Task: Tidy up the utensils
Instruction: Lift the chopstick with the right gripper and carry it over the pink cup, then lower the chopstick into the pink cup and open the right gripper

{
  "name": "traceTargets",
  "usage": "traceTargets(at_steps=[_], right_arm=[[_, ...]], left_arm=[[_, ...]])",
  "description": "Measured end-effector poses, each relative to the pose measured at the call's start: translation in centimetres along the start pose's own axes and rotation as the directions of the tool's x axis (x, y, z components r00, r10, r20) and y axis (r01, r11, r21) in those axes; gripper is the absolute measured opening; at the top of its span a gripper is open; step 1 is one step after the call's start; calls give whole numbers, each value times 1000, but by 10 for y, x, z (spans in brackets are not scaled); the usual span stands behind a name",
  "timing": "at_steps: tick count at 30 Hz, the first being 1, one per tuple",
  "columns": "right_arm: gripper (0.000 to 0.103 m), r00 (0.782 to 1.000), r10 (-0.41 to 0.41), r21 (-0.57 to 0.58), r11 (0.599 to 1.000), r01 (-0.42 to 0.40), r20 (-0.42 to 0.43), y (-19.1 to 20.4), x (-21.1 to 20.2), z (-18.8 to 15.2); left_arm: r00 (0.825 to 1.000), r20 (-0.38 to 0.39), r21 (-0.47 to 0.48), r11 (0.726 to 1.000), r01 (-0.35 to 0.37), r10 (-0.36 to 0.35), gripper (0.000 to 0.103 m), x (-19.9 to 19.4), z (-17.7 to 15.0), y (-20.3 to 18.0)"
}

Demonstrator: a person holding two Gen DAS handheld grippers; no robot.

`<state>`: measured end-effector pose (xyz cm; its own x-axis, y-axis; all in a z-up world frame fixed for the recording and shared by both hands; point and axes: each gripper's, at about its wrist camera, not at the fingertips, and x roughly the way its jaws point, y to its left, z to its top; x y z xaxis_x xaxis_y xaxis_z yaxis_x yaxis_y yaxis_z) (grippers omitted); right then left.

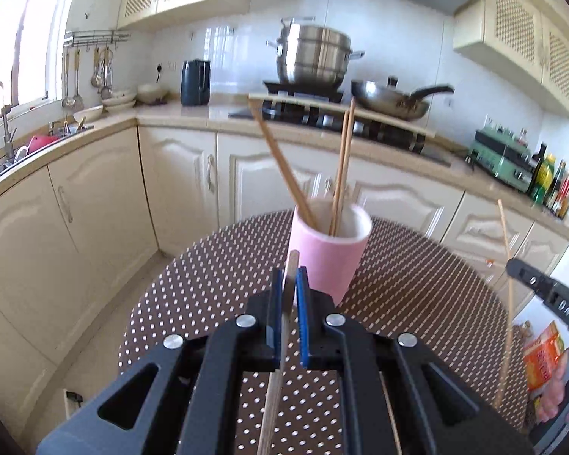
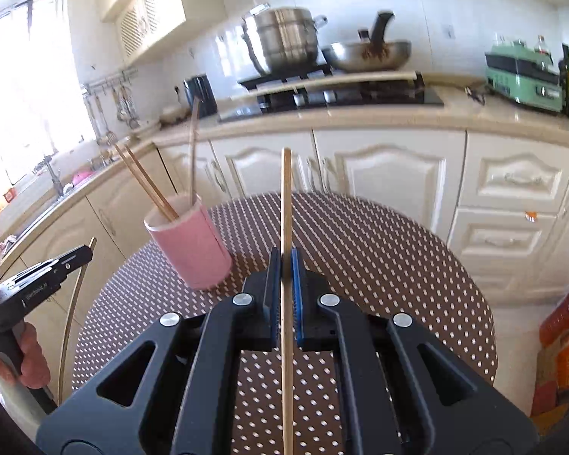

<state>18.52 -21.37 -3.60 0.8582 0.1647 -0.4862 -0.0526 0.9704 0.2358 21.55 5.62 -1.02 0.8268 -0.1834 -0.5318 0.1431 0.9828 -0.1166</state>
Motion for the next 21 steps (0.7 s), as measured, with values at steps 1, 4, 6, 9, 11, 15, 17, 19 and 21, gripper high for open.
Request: traceTargets(at_steps=[1, 4, 6, 9, 11, 15, 17, 19, 21], right_arm=[[6, 1000, 5, -1, 1000, -5, 10, 2, -2, 2], [6, 999, 7, -15, 1000, -7, 45, 12, -9, 9], [6, 998, 17, -21, 1000, -15, 62, 17, -13, 14], [6, 996, 22, -24, 1000, -20, 82, 22, -15, 20], [6, 995, 28, -30, 999, -25, 95, 27, -16, 26], [6, 993, 42, -53, 998, -36, 107, 39, -15, 37], [6, 992, 55, -70, 996, -47, 116, 46, -16, 43], [6, 990, 67, -78, 995, -57, 126, 52, -16, 51], [6, 987, 79, -85, 994, -67, 143, 58, -18, 61]], left_arm=[[1000, 19, -10, 1000, 7, -7, 7, -5, 5, -1], [997, 67, -30, 999, 30, -28, 7, -18, 16, -5], [995, 99, -42, 998, 39, -34, 7, -26, 23, -7], [989, 141, -59, 996, 62, -53, 7, -38, 34, -10], [982, 175, -72, 994, 87, -74, 7, -46, 42, -11], [958, 251, -59, 986, 158, -139, 7, -60, 55, -15], [940, 294, -44, 980, 195, -174, 7, -66, 62, -20], [935, 307, -29, 981, 194, -176, 6, -68, 70, -26], [932, 316, -15, 981, 192, -177, 6, -68, 75, -32]])
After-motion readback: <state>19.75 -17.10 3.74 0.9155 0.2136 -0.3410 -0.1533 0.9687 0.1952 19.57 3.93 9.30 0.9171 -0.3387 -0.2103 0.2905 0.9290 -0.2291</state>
